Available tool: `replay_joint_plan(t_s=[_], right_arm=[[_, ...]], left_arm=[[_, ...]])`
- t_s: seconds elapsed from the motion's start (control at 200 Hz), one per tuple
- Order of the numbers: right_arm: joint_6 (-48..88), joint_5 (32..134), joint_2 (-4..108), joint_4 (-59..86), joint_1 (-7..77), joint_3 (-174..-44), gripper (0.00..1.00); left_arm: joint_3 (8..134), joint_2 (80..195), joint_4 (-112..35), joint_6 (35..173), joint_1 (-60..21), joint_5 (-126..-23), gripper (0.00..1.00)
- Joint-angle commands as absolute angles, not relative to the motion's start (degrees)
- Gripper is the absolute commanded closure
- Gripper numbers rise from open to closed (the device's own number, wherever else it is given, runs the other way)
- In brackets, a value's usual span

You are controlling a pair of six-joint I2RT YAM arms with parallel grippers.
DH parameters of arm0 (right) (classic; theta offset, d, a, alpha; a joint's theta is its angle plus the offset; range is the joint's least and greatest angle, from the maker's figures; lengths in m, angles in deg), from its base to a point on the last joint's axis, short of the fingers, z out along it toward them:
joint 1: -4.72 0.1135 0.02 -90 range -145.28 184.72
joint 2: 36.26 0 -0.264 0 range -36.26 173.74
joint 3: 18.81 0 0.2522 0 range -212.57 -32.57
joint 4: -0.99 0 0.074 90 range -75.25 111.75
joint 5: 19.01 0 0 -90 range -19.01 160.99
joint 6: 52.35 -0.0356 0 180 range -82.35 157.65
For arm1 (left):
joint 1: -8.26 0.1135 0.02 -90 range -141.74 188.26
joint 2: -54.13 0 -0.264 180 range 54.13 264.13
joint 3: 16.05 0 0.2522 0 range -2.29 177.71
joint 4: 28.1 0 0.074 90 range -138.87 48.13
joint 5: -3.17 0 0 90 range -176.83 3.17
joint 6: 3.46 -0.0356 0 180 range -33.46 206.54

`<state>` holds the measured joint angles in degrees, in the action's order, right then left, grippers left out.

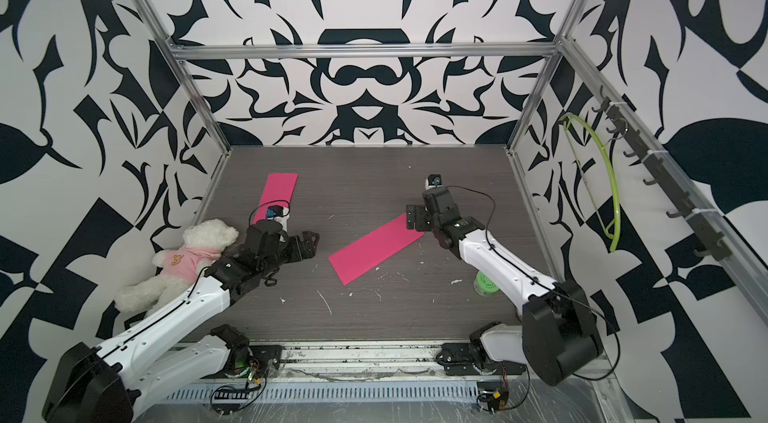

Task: Fold the rectangular paper in half along the long edge
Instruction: Reset both arms

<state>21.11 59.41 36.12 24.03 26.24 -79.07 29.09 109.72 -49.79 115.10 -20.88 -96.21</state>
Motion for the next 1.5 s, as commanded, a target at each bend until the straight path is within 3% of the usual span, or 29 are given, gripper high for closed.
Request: replay_joint_plan(t_s=[0.0,0.24,0.43,0.57,0.845,1.015,1.115,1.495], right_arm=[[27.0,54.2,31.3,14.8,21.6,-73.5,0.00],[33.4,51.5,26.4,-4.8,10.7,-59.0,0.00],[34.5,51.1,37.0,-23.3,9.3,-53.7,0.00],[35.9,54.6,43.5,-25.7,8.9,-55.3,0.00],[37.6,57.0,52.6,-44.1,9.0,-49.3,0.00],[38.3,59.1,52.1,-36.1,9.1,-53.0,0.00],[38.3,59.4,52.4,-34.9,9.1,-53.8,0.00],[38.2,59.5,52.6,-34.7,8.9,-54.0,0.00]], left_arm=[[28.7,108.8,-43.9,100.5,-17.5,-98.2,0.01],[25.5,113.3,-33.2,93.8,-3.2,-92.9,0.01],[20.4,120.7,-15.0,87.8,4.2,-88.9,0.01],[19.1,130.3,-2.1,89.6,9.2,-83.4,0.01],[20.0,140.1,6.0,89.9,11.6,-79.7,0.01],[17.3,143.6,15.0,89.1,11.5,-77.7,0.01],[20.1,142.2,6.6,90.9,11.3,-81.9,0.01],[20.1,142.4,6.7,90.1,9.9,-84.3,0.01]])
